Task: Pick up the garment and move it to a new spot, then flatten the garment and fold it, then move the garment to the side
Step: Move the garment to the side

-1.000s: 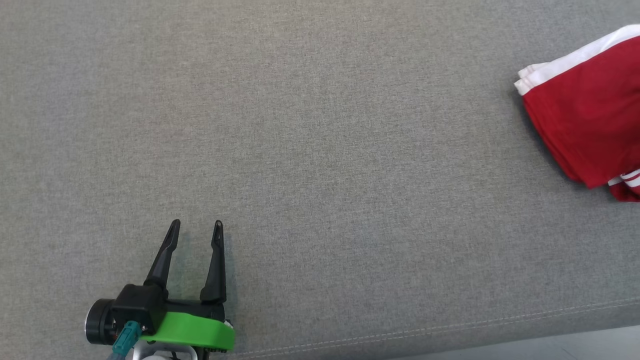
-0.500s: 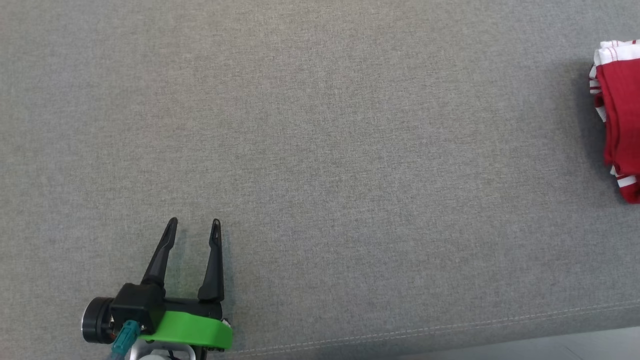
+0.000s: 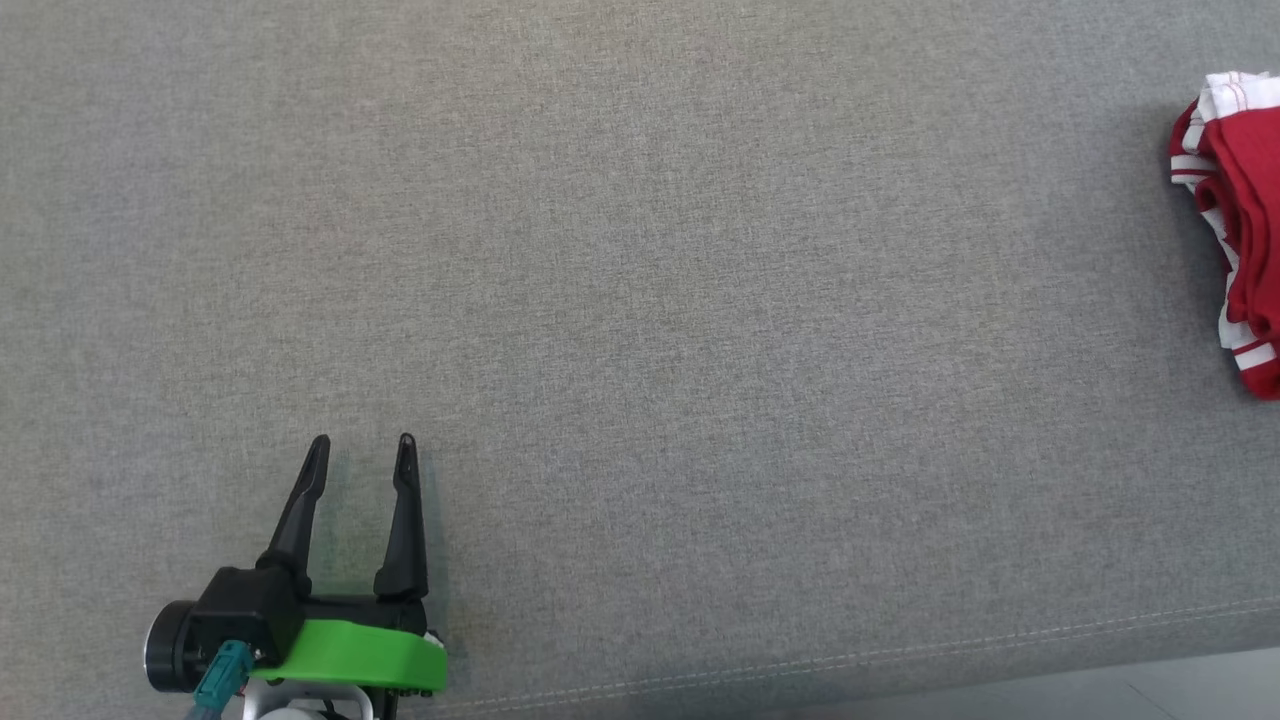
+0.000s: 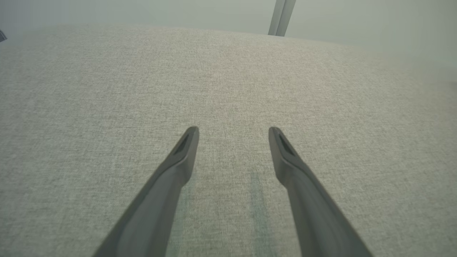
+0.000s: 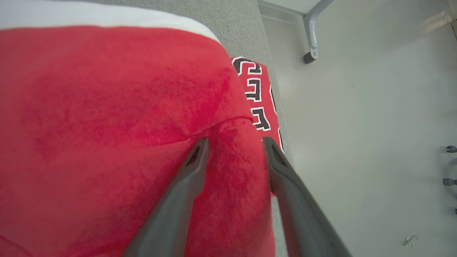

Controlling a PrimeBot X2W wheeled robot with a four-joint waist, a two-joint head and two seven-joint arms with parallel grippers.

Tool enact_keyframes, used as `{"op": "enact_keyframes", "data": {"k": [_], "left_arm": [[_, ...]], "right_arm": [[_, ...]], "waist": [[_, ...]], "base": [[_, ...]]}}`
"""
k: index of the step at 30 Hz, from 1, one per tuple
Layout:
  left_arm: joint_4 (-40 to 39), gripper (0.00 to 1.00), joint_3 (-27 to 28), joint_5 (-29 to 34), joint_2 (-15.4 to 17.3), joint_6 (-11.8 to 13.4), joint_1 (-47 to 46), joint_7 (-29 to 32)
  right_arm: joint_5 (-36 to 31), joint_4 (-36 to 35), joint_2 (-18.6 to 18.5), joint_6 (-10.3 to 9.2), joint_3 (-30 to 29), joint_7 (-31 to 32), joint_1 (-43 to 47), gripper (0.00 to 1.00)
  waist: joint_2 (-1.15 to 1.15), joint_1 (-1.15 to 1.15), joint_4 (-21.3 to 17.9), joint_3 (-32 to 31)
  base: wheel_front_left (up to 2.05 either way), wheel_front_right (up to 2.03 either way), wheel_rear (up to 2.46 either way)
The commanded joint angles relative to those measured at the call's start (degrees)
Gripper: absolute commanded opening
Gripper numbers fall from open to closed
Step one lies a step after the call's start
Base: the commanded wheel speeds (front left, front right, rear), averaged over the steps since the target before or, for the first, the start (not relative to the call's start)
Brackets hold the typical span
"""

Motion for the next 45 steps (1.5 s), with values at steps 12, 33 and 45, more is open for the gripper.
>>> {"op": "enact_keyframes", "data": {"k": [12, 33, 45], "left_arm": [[-0.6, 1.00, 1.4, -3.1, 0.1, 1.5, 1.7, 0.0], [-0.8, 1.00, 8.2, -0.7, 0.1, 4.2, 8.2, 0.0], [4.3, 1.00, 3.4, 0.5, 0.5, -3.2, 8.5, 0.0]], "right_arm": [[-4.5, -2.0, 8.6, -0.09, -6.5, -24.9, -0.3, 1.00], [-8.0, -21.2, 30.4, -0.09, -4.5, -44.1, 32.0, 1.00], [-18.5, -24.8, 37.9, -0.09, -8.6, -46.1, 40.1, 1.00]], "waist": [[0.65, 0.00, -0.8, -4.8], [0.65, 0.00, 0.3, -19.9], [0.65, 0.00, -0.1, -23.1]], "base": [[0.00, 0.00, 0.00], [0.00, 0.00, 0.00], [0.00, 0.00, 0.00]]}}
